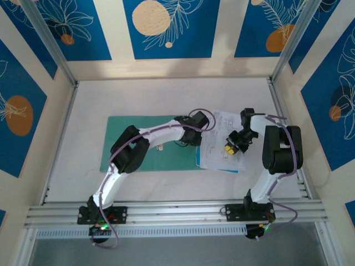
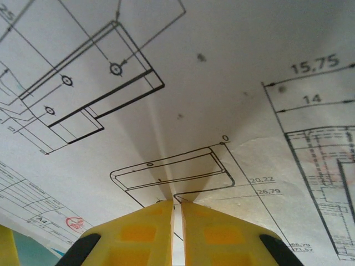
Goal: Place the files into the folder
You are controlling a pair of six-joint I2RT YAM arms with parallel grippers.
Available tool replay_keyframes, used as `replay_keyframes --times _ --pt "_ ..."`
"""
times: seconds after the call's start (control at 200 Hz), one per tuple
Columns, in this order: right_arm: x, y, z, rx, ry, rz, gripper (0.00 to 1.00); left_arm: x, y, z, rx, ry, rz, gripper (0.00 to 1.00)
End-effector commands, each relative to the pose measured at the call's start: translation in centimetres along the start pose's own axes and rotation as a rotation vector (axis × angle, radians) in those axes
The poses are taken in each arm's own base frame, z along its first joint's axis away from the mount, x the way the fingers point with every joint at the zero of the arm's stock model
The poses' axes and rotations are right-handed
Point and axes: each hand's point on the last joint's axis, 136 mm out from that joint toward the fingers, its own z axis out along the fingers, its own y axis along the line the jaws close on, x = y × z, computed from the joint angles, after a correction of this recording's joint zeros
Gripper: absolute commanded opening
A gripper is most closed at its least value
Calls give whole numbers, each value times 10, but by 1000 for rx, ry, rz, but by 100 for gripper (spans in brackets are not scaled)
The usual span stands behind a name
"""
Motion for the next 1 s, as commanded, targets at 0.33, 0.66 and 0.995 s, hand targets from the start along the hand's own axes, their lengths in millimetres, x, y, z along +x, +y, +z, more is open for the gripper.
replay_keyframes --times 0.33,0.66,0.995 --pt "3 25 -51 -178 -89 -100 43 -19 12 -99 45 -152 -82 48" --pt "-45 -34 -64 -200 -100 59 52 37 146 -78 -87 -21 -220 54" --pt "-36 -24 -21 -33 -2 41 47 53 158 -36 -52 64 -201 57"
